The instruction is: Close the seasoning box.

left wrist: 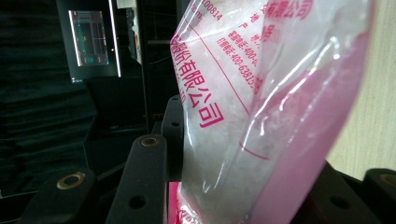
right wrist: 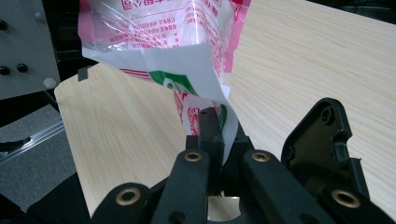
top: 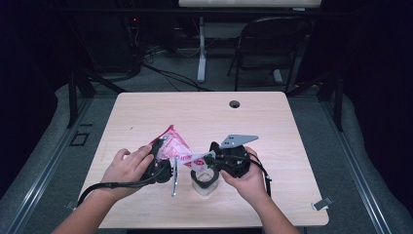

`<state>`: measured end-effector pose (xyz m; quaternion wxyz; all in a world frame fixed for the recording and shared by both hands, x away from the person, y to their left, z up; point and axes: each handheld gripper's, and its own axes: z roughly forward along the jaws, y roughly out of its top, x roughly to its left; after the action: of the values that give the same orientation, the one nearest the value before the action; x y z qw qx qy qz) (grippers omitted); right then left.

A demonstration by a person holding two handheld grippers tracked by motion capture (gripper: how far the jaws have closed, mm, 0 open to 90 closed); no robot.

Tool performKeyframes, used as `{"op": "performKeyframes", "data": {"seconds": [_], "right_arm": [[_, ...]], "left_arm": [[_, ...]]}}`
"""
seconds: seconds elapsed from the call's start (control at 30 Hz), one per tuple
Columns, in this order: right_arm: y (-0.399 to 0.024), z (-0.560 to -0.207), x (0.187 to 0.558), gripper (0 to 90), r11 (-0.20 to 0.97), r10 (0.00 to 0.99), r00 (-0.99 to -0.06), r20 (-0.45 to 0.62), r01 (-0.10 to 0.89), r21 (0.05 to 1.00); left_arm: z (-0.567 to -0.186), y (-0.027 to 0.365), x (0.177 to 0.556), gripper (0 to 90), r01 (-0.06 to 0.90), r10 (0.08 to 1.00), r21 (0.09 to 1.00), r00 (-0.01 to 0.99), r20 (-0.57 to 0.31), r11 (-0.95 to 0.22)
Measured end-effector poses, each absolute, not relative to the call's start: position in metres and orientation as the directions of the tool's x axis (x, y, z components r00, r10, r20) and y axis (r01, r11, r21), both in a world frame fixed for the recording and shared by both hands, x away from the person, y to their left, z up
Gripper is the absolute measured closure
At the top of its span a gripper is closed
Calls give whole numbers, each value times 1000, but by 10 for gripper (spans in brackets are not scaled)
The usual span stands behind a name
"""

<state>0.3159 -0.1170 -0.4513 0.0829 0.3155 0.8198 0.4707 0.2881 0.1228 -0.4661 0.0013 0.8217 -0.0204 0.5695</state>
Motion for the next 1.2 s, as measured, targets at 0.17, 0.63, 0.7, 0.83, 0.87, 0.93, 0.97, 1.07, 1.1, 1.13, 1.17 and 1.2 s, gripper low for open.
{"op": "performKeyframes", "data": {"seconds": [0.17,0.63,0.7,0.83,0.87,0.93,0.97,1.07,1.1,1.13,1.17,1.2], "right_arm": [[-118,-451,316,900,360,598,-786,159,441,822],[-125,-453,315,900,362,614,-774,153,449,817],[-125,-454,315,900,363,618,-771,152,451,815],[-125,-454,314,900,363,620,-770,150,451,816],[-125,-454,314,900,361,622,-769,149,451,816],[-126,-454,314,900,361,622,-768,150,451,816],[-126,-454,314,900,361,622,-768,150,451,816],[-126,-454,314,900,362,623,-768,148,451,816],[-126,-454,314,900,362,623,-768,148,451,816],[-126,-454,314,900,362,623,-768,148,451,816],[-126,-454,314,900,365,622,-769,146,450,815],[-126,-454,314,900,367,622,-769,144,450,814]], "left_arm": [[-467,120,287,670,-39,-44,-33,340,939,-999],[-468,113,283,679,-62,-81,-64,331,940,-996],[-468,112,283,682,-65,-82,-65,329,941,-996],[-468,111,283,684,-70,-90,-72,323,942,-995],[-468,112,282,685,-72,-83,-64,318,944,-995],[-467,111,282,686,-73,-93,-73,325,941,-995],[-467,111,282,686,-73,-95,-75,324,941,-995],[-467,110,281,687,-75,-100,-80,324,941,-994],[-467,110,281,687,-81,-107,-86,318,942,-993],[-467,110,281,687,-81,-107,-86,318,942,-993],[-468,111,281,687,-80,-104,-83,318,943,-993],[-468,111,281,688,-79,-106,-85,316,943,-993]]}}
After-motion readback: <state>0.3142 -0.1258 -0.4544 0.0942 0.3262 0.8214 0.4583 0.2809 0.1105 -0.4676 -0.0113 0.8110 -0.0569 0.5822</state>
